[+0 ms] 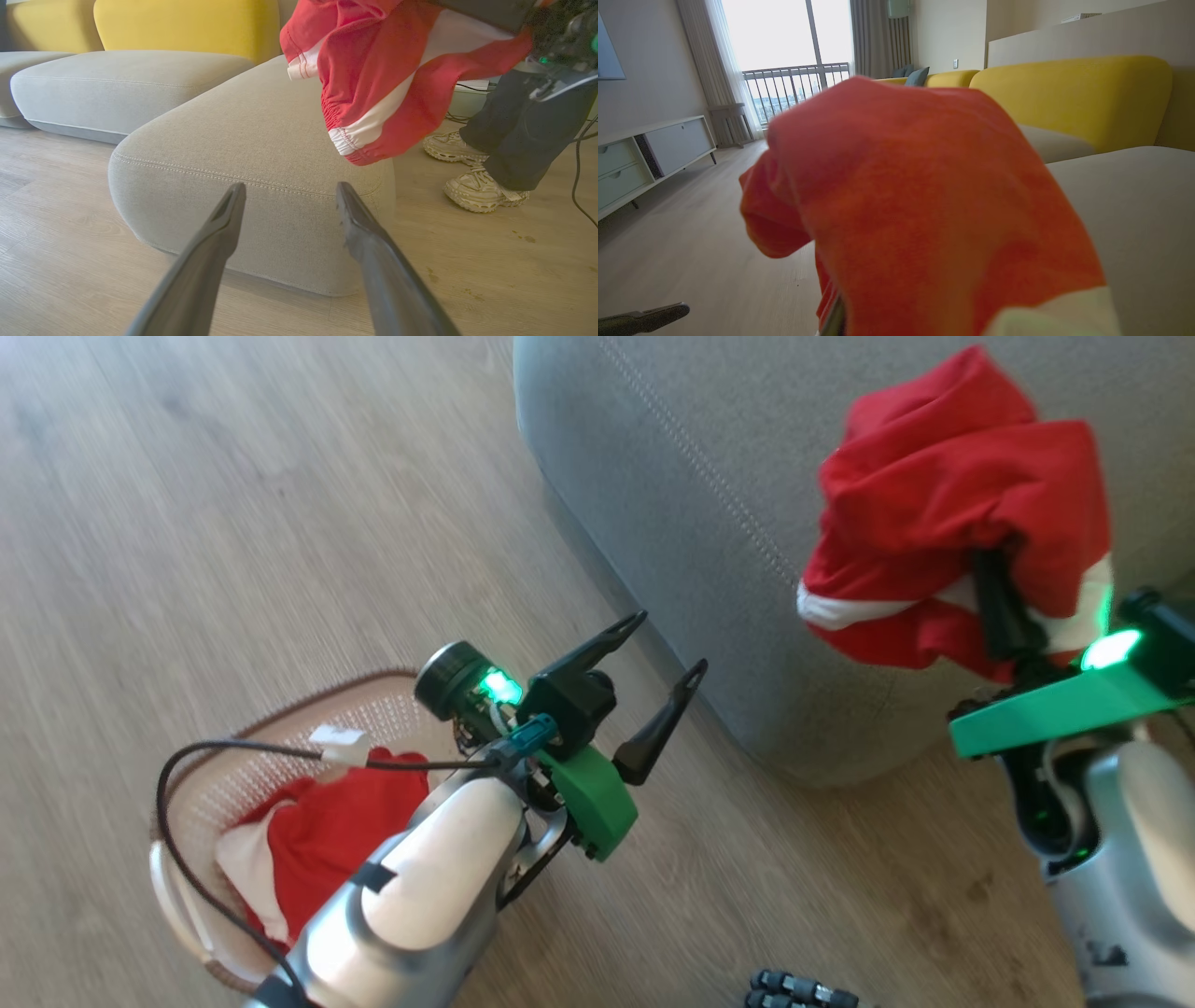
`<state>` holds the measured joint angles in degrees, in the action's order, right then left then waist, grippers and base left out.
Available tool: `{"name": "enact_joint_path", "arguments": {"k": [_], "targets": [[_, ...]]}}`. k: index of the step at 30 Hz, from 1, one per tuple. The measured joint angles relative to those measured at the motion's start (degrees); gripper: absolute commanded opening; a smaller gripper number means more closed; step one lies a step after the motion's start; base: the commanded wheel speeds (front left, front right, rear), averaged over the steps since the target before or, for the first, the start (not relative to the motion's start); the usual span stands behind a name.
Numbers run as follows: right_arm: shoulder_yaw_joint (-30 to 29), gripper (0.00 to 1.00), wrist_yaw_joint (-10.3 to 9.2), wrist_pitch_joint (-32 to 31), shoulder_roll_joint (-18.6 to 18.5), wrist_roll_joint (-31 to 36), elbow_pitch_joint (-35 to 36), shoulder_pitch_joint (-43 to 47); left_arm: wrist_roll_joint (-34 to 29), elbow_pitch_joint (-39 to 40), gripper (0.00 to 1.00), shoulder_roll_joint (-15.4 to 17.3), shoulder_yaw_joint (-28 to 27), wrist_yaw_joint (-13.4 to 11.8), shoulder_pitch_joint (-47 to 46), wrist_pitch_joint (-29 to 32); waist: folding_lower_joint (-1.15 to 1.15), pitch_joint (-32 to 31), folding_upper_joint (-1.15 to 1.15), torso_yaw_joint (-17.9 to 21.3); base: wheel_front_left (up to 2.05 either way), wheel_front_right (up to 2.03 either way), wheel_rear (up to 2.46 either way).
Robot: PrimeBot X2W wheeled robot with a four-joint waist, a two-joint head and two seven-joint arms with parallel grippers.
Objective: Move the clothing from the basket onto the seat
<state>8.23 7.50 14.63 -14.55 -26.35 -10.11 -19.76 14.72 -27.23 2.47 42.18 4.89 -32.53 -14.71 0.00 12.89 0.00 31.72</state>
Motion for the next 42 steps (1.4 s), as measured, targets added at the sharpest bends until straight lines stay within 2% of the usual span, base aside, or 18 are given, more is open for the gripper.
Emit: {"name": "enact_joint_path", "arguments": {"k": [7, 12, 21, 24, 27, 34, 42], "targets": [[-3.67, 0.00, 0.00, 0.00, -1.92, 1.57, -2.88, -4.77, -0.19, -0.88, 1.00, 0.07, 1.11, -0.58, -1.80, 0.00, 0.00, 4.74, 0.00, -0.01, 0.00, 0.00, 0.00], [-6.69, 0.00, 0.00, 0.00, -5.16, 2.45, -7.50, -15.66, -1.99, -2.77, 1.00, 0.23, 2.31, -0.64, -4.68, -0.01, 0.01, 10.20, 0.00, -0.14, 0.00, 0.00, 0.00], [-11.84, 0.00, 0.00, 0.01, -9.64, 2.37, -19.62, -30.08, -6.45, -3.50, 1.00, 0.54, 3.21, -1.03, -12.26, -0.01, 0.02, 21.58, 0.00, -0.82, 0.00, 0.00, 0.00], [-12.93, 0.00, 0.00, 0.01, -12.83, 2.16, -25.19, -35.10, -7.23, -2.97, 1.00, 0.70, 4.39, -0.97, -14.54, -0.01, 0.02, 25.20, 0.00, -1.43, 0.00, 0.00, 0.00], [-14.04, 0.00, 0.01, 0.01, -16.93, 2.16, -31.04, -39.52, -7.24, -1.33, 1.00, 0.87, 6.42, -0.34, -16.78, -0.01, 0.02, 28.43, 0.00, -2.63, 0.00, 0.00, 0.00], [-17.70, 0.00, 0.00, 0.01, -23.58, 2.09, -42.12, -47.51, -7.04, 1.90, 1.00, 0.93, 11.60, -0.09, -20.19, -0.02, 0.01, 33.40, 0.00, -7.69, 0.00, 0.00, 0.00], [-17.06, 0.00, 0.01, 0.01, -25.98, -0.43, -53.65, -54.94, -5.11, 2.42, 1.00, 1.00, 15.16, -2.66, -20.82, -0.02, 0.00, 37.98, 0.00, -13.67, 0.00, 0.00, 0.00]]}}
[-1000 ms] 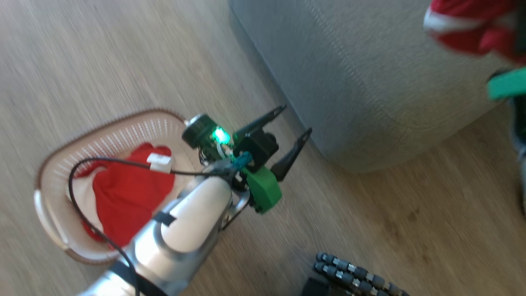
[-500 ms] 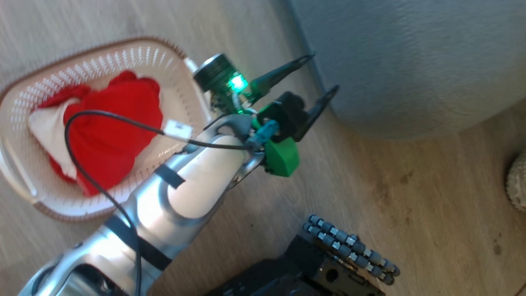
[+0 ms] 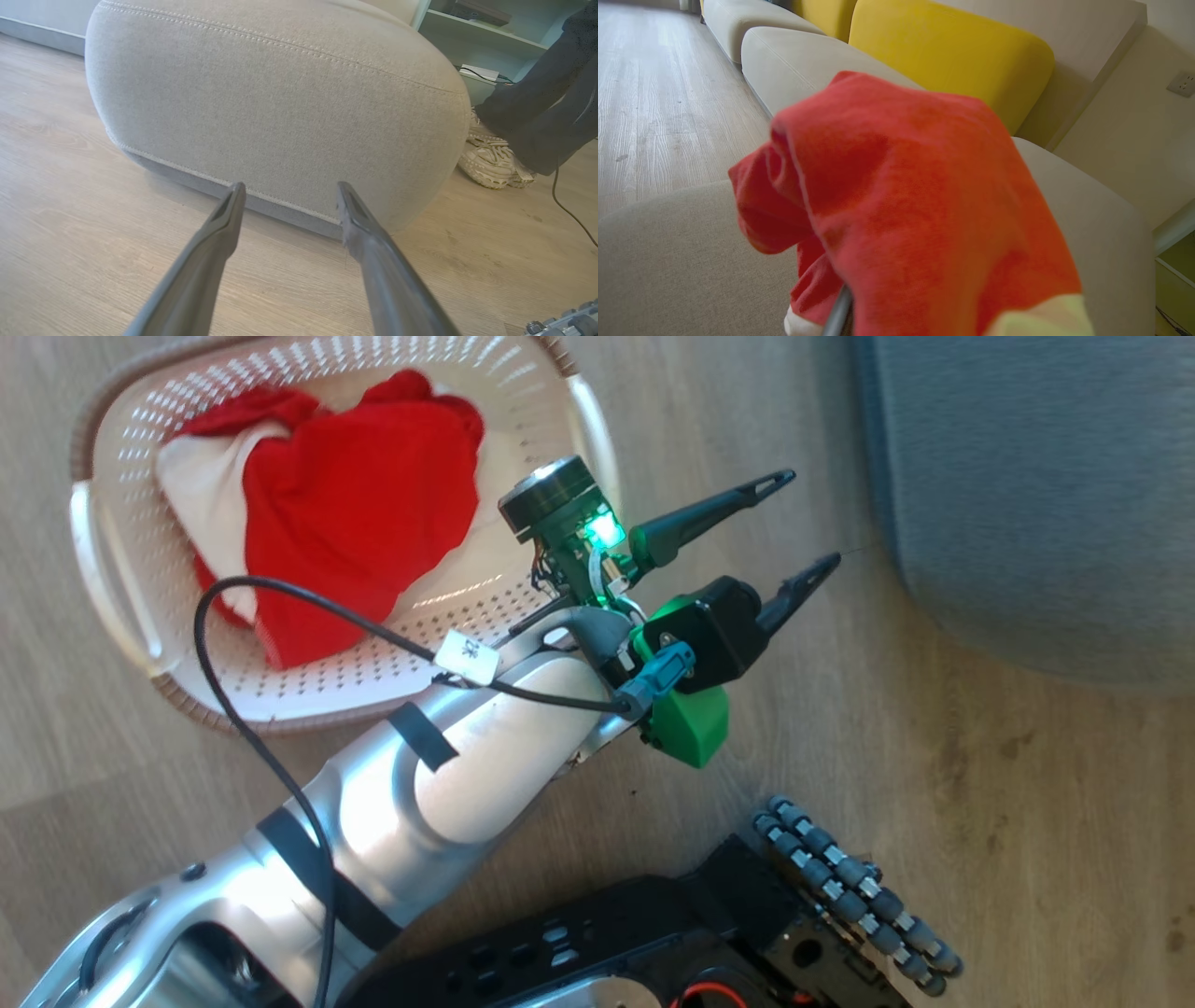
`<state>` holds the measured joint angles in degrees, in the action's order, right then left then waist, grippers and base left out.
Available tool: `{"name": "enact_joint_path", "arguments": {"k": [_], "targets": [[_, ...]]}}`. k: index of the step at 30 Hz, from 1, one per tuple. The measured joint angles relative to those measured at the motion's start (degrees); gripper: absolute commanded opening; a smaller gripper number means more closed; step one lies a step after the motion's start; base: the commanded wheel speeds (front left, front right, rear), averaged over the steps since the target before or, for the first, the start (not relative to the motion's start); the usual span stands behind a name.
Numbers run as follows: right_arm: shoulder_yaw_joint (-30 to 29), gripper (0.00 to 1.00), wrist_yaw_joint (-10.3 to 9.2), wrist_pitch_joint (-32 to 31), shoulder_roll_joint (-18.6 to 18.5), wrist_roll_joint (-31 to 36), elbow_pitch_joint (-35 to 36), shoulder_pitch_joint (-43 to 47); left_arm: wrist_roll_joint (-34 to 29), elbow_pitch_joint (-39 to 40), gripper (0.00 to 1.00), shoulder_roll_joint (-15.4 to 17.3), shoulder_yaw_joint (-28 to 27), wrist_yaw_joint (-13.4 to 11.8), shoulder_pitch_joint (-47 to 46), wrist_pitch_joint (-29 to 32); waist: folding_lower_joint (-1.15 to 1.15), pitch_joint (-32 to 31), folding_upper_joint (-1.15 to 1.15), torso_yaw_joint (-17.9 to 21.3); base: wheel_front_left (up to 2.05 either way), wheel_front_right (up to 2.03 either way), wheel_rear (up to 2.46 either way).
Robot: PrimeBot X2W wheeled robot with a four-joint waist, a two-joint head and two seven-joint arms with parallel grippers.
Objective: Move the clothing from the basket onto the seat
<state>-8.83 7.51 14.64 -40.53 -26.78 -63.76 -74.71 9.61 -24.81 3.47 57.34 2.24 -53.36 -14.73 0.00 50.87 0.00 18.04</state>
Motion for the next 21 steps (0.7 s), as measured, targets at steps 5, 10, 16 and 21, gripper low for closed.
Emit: {"name": "enact_joint_path", "arguments": {"k": [5, 10, 16, 21], "targets": [[-0.07, 1.00, 0.00, 0.00, 0.91, -2.32, -2.32, 0.43, 0.05, -0.04, 1.00, 0.03, 0.09, -1.13, -1.07, 0.00, 0.00, 1.75, 0.00, -1.88, 0.00, 0.00, 0.00], [0.48, 1.00, 0.00, 0.00, 2.26, -3.97, -0.42, 5.12, 0.26, 0.30, 1.00, 0.04, -0.12, -1.90, -1.70, 0.00, 0.00, 1.15, 0.00, -2.30, 0.00, 0.00, 0.00], [4.00, 1.00, 0.00, 0.00, 3.01, -6.11, 4.65, 15.19, 0.65, 0.71, 1.00, 0.00, -0.90, -2.32, -1.59, 0.00, -0.01, -1.86, 0.00, -2.01, 0.00, 0.00, 0.00], [6.10, 1.00, 0.00, 0.00, 3.08, -7.33, 10.28, 21.30, 0.88, 1.55, 1.00, -0.08, -2.93, -2.52, -0.53, 0.00, -0.01, -5.29, 0.00, -2.11, 0.00, 0.00, 0.00]]}}
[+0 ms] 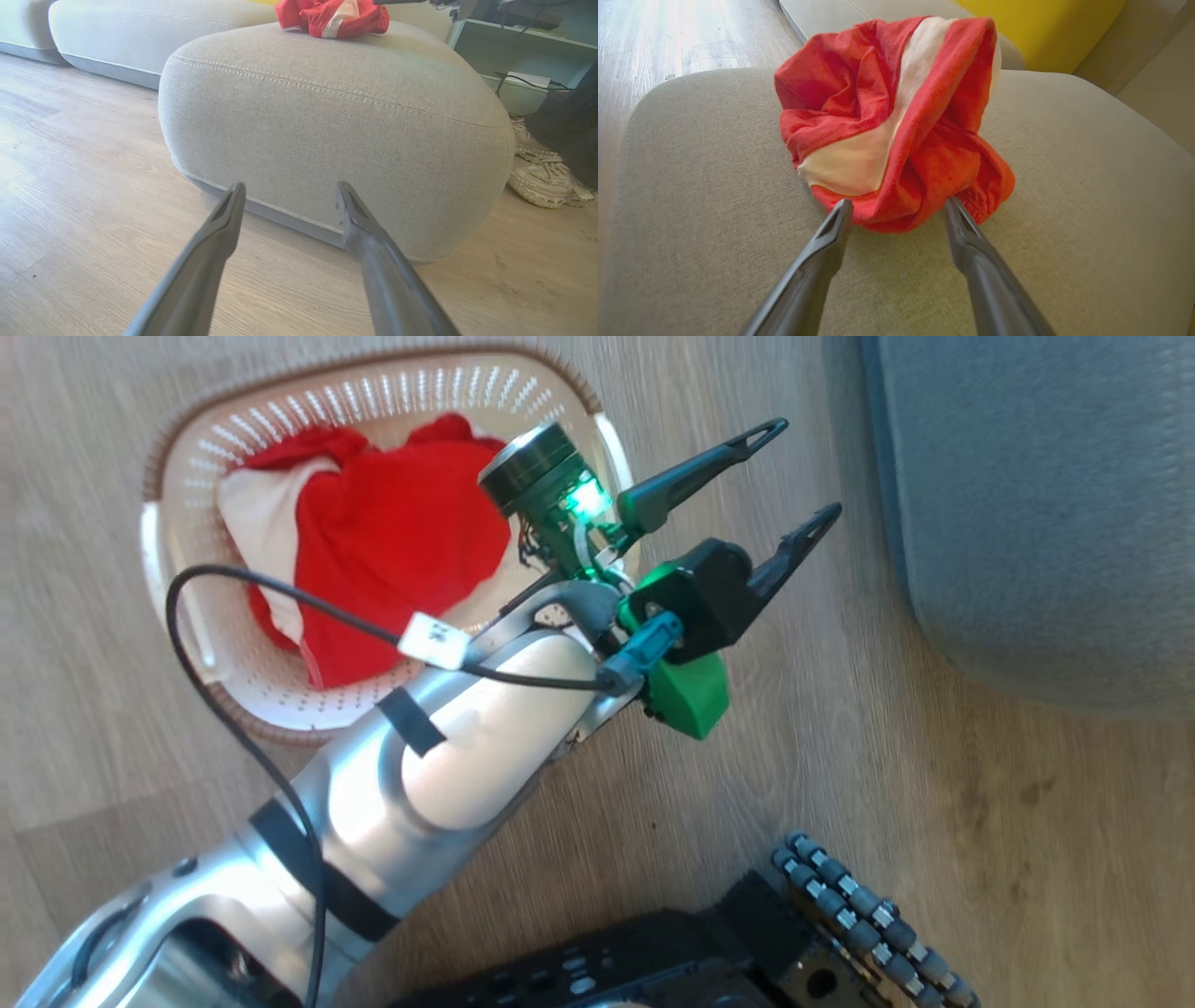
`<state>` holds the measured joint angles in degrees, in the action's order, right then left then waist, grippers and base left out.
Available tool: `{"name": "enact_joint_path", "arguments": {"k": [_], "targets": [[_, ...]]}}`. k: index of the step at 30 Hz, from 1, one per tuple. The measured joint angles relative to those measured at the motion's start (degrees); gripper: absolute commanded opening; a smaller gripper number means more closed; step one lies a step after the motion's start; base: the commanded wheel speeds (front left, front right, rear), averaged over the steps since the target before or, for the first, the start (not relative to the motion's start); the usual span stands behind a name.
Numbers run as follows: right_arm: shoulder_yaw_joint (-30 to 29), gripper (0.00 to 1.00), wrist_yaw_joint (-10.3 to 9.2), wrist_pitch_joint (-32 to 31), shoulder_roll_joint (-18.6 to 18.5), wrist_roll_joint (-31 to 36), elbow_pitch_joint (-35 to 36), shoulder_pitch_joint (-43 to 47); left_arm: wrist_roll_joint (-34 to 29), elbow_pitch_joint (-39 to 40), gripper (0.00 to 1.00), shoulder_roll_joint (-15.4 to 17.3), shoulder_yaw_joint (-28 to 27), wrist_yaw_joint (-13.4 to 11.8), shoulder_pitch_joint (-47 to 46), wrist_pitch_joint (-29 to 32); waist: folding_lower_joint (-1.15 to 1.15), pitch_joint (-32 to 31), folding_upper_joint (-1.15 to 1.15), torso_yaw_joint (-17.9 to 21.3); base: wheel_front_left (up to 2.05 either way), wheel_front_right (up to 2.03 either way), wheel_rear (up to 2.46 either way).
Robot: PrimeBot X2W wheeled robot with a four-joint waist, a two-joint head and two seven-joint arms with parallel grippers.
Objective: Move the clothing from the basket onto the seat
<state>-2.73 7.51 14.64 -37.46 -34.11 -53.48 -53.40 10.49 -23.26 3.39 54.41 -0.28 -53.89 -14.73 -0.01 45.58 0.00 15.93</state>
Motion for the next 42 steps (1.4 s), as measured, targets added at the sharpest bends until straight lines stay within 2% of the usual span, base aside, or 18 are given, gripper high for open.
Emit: {"name": "enact_joint_path", "arguments": {"k": [6, 11, 16, 22, 27, 34, 42], "targets": [[0.71, 1.00, 0.00, 0.00, -0.03, -0.91, 6.11, 6.45, 0.12, 0.86, 1.00, -0.05, -3.16, -1.09, 3.93, 0.00, 0.00, -4.17, 0.00, -0.77, 0.00, 0.00, 0.00], [-1.08, 1.00, 0.00, 0.00, 0.67, -2.19, 16.88, 11.80, 0.38, 3.66, 1.00, -0.10, -8.46, -2.47, 8.49, 0.00, 0.00, -8.82, 0.00, -2.24, 0.00, 0.00, 0.00], [-1.30, 1.00, -0.01, 0.00, 2.85, -1.40, 25.60, 19.02, 0.01, 5.06, 1.00, 0.03, -12.45, -2.59, 14.24, 0.00, 0.00, -13.69, 0.00, -4.43, 0.00, 0.00, 0.00], [0.90, 1.00, -0.01, 0.00, 5.50, -0.11, 32.45, 24.85, -0.01, 6.15, 1.00, 0.11, -18.45, -3.43, 21.03, 0.00, 0.00, -19.60, 0.00, -7.66, 0.00, 0.00, 0.00], [3.49, 1.00, -0.01, 0.00, 7.34, 1.00, 35.40, 28.00, -0.54, 6.47, 1.00, 0.15, -23.77, -3.74, 26.50, 0.00, 0.00, -24.36, -0.01, -10.75, 0.00, 0.00, 0.00], [5.92, 1.00, -0.01, 0.00, 10.29, 1.85, 35.68, 31.51, -2.03, 8.03, 1.00, 0.48, -31.21, -4.72, 33.32, 0.01, 0.00, -30.31, 0.00, -15.10, 0.00, 0.00, 0.00], [8.01, 1.00, -0.01, -0.01, 14.36, 4.49, 36.27, 36.45, -3.00, 9.07, 1.00, 0.59, -39.19, -5.65, 41.14, 0.01, 0.00, -36.53, -0.01, -18.17, 0.00, 0.00, 0.00]]}}
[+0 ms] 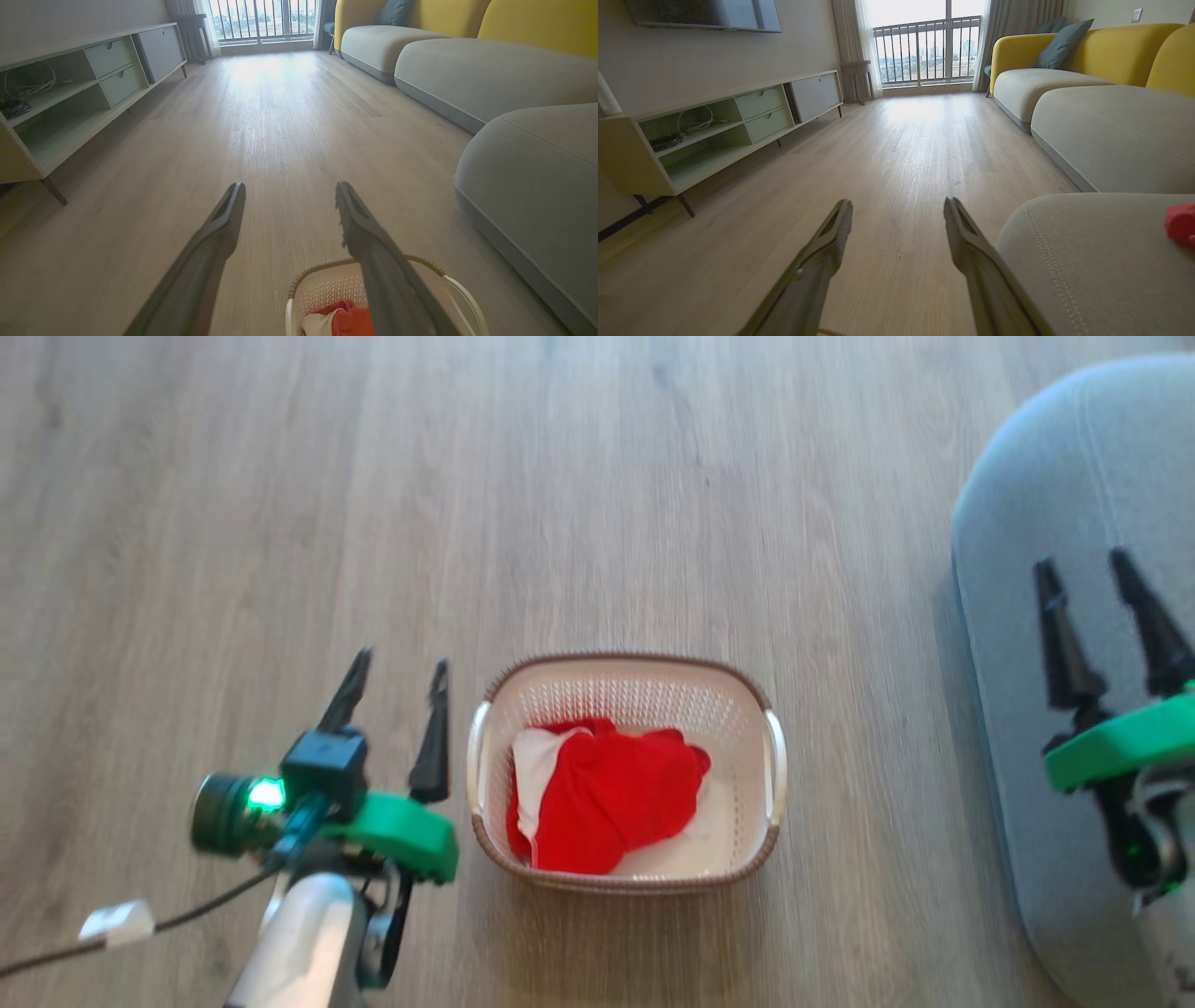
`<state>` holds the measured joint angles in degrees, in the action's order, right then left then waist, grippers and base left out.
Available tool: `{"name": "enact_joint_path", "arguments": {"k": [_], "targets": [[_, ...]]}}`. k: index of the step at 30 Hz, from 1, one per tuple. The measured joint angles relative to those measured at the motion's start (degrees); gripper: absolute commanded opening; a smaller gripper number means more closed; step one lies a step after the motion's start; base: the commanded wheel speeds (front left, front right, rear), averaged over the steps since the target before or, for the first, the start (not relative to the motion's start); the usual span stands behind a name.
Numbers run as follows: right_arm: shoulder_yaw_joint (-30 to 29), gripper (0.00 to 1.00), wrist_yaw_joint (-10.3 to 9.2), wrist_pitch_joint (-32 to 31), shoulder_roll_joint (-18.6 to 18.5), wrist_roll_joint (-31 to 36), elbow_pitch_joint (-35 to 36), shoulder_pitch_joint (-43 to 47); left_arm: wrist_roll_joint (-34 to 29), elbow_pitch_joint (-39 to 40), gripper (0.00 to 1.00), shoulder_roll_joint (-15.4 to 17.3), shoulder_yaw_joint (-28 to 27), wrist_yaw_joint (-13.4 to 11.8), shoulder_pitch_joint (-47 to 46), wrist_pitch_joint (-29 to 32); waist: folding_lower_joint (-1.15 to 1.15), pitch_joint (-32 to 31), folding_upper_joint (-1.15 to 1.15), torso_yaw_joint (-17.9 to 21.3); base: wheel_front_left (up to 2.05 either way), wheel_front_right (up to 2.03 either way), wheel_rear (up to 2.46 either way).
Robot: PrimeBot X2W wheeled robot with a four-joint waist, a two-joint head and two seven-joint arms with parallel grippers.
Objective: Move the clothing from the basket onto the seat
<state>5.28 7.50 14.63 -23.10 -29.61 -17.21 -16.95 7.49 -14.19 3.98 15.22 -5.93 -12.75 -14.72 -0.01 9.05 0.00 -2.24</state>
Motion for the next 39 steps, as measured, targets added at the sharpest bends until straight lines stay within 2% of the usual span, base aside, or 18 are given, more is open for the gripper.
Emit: {"name": "enact_joint_path", "arguments": {"k": [9, 21, 32, 39], "targets": [[1.32, 1.00, 0.00, 0.00, 3.38, 3.32, -1.40, 6.17, -0.93, 1.15, 1.00, -0.24, -5.91, -0.83, 7.10, 0.00, 0.00, -5.44, 0.00, -1.26, 0.00, 0.00, 0.00], [-0.67, 1.00, 0.00, 0.00, 6.60, 6.91, -2.75, 10.97, -1.59, 2.85, 1.00, -0.77, -10.03, -1.38, 14.32, 0.01, 0.00, -8.68, 0.00, -0.22, 0.00, 0.00, 0.00], [-1.56, 1.00, 0.00, 0.00, 7.59, 6.99, -2.31, 11.63, -1.62, 3.91, 1.00, -1.03, -9.45, -1.90, 15.38, 0.01, 0.01, -7.27, 0.00, 0.19, 0.00, 0.00, 0.00], [-1.86, 1.00, 0.00, 0.00, 7.59, 6.93, 0.36, 9.84, -1.10, 1.64, 1.00, -1.03, -4.58, -1.48, 13.31, 0.01, 0.01, -3.36, 0.00, 0.71, 0.00, 0.00, 0.00]]}}
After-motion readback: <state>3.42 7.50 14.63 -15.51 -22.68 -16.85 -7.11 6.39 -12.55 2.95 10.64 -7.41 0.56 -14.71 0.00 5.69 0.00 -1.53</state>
